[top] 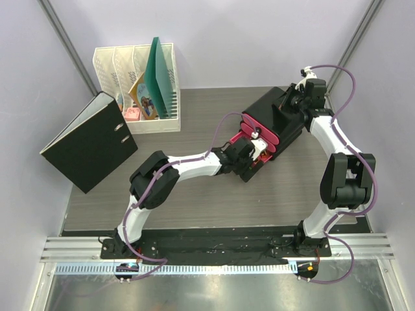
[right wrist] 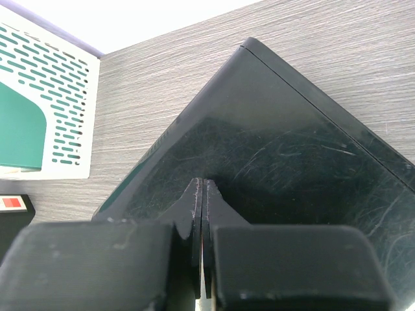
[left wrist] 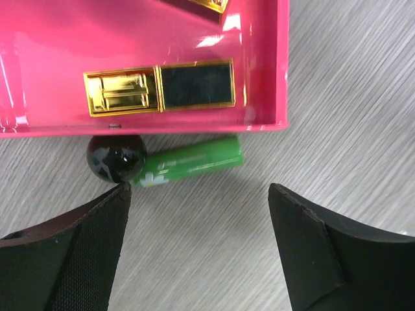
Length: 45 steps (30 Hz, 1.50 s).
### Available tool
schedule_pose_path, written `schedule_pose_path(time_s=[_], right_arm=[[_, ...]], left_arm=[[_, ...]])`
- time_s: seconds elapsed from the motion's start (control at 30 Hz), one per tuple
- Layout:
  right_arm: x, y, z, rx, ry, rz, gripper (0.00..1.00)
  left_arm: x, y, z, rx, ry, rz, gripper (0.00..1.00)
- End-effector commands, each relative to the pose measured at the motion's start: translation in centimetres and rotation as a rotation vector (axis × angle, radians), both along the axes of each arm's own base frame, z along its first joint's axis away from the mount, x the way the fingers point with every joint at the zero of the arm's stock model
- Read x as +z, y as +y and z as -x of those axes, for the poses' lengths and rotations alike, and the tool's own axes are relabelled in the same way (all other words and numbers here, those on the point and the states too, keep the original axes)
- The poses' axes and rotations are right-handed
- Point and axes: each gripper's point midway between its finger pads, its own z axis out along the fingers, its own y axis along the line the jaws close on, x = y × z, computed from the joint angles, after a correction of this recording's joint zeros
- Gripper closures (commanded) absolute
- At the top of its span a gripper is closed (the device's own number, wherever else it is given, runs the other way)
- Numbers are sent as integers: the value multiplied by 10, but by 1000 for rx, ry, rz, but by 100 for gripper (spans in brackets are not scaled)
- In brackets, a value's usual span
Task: Organize the makeup
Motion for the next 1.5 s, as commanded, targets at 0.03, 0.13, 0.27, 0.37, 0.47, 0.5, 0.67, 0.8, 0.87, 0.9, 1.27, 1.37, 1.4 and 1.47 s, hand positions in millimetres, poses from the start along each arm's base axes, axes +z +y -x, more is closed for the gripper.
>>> schedule_pose_path(time_s=[0.03, 0.13, 0.27, 0.37, 0.47, 0.5, 0.67, 0.8, 0.87, 0.9, 1.27, 1.37, 1.4, 1.47], right_arm=[[-136, -1, 86, 16, 527, 62, 99], [-135, -1, 87, 14, 526, 62, 99], [-135, -2, 87, 14, 524, 64, 99], [-135, -2, 88, 14, 523, 67, 99], [-134, -2, 89, 15, 523, 65, 99], [-135, -2, 89, 14, 525, 67, 99], [-134, -2, 89, 14, 522, 64, 99], [-134, -2, 88, 14, 520, 67, 99], [-135, -2, 89, 16, 523, 67, 99], [-134, -2, 89, 16, 522, 64, 99], [-137, 0, 89, 18, 525, 58, 99], [-136, -1, 89, 17, 524, 59, 99], [-135, 0, 89, 19, 522, 59, 99], [-136, 0, 89, 19, 523, 59, 99]], left_arm=[[22, -22, -3, 67, 54, 117, 15], [16, -27, -3, 83, 88, 128, 16], [6, -27, -3, 96, 108, 111, 16], [-3, -26, -2, 102, 122, 89, 17], [-11, -23, -4, 113, 127, 66, 18], [-12, -23, -5, 116, 123, 62, 18], [-11, -18, -10, 137, 109, 53, 18], [1, -9, -11, 154, 85, 61, 18], [10, -2, -11, 162, 65, 62, 18], [14, 0, -11, 163, 56, 63, 18], [29, 1, -18, 166, 8, 112, 13], [28, -9, -20, 146, 21, 124, 11], [27, -12, -21, 144, 24, 124, 11], [23, -14, -22, 137, 32, 116, 9]])
